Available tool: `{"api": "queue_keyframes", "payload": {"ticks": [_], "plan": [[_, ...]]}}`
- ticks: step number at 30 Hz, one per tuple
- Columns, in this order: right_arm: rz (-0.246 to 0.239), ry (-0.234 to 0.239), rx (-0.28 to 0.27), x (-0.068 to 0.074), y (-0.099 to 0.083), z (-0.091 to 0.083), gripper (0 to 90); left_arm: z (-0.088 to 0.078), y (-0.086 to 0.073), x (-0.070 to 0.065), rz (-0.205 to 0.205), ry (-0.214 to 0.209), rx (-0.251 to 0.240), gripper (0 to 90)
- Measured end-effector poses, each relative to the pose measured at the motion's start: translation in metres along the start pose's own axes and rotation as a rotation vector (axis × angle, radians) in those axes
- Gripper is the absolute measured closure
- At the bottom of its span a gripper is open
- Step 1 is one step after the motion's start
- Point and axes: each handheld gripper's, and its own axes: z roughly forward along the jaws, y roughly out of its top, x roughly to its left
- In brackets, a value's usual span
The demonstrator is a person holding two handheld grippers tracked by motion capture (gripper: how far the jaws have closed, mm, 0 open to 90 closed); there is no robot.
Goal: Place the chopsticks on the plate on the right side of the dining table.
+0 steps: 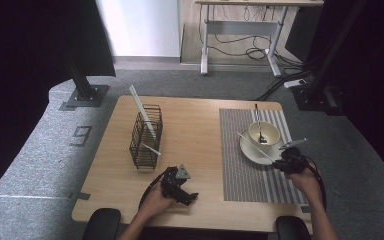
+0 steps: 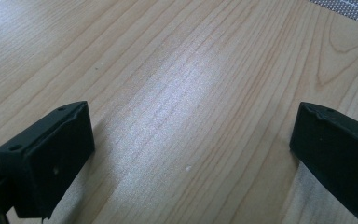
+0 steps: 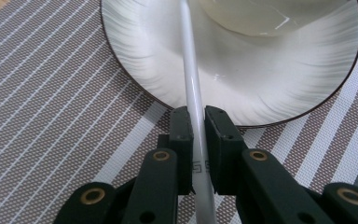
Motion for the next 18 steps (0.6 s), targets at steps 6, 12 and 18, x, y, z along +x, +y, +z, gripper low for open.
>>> {"api": "queue_keyframes", "payload": {"ticks": [6,12,18], "plan": [[0.006,-0.017,-0.002,-0.007,-0.001,0.004,77.2,0.0,0.0,0.0,-0.002,0.002,0.0,0.0],[0.021,-0.025,-0.006,-0.01,-0.004,0.006,71.5,0.0,0.0,0.0,-0.004,0.003,0.0,0.0],[0.035,-0.035,-0.044,-0.007,-0.005,-0.002,59.6,0.0,0.0,-0.001,-0.008,0.004,-0.001,0.0]]}}
